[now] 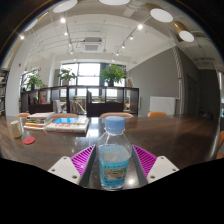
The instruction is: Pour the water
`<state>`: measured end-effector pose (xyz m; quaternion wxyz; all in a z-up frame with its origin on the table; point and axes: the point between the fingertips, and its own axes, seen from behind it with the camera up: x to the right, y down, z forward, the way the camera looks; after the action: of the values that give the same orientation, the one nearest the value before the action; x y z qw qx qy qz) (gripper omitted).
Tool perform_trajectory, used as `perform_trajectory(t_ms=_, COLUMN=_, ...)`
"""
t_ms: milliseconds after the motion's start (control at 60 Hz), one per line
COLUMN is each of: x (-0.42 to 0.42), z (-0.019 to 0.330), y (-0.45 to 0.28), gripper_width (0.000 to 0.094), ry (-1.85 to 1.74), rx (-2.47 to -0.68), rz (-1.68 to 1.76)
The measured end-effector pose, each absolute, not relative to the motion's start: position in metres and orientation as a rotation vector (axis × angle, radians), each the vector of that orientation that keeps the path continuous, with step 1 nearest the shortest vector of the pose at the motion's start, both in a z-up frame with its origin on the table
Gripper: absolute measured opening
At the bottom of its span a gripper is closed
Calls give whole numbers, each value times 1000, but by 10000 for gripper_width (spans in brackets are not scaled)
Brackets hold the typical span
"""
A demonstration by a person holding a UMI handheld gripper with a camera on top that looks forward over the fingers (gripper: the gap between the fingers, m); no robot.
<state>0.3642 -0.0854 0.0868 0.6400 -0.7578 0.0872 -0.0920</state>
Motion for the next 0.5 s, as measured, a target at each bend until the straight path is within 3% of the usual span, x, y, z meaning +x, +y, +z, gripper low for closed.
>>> perform_trajectory(t_ms=67, x=369, z=88, y=-80, gripper_width=488, ry=220, rx=-1711, rz=-189)
perform_trajectory(t_ms=300, x=373, z=88, y=-83, gripper_width=393, ry=209, rx=-1693, rz=-220)
perform_trajectory(t_ms=417, x=367, z=88, y=-77, gripper_width=289, ry=187, rx=-1696, rz=-264)
perform_trajectory(t_ms=500, x=368, z=88, y=-77, gripper_width=290, ry=188, rx=-1701, rz=-286)
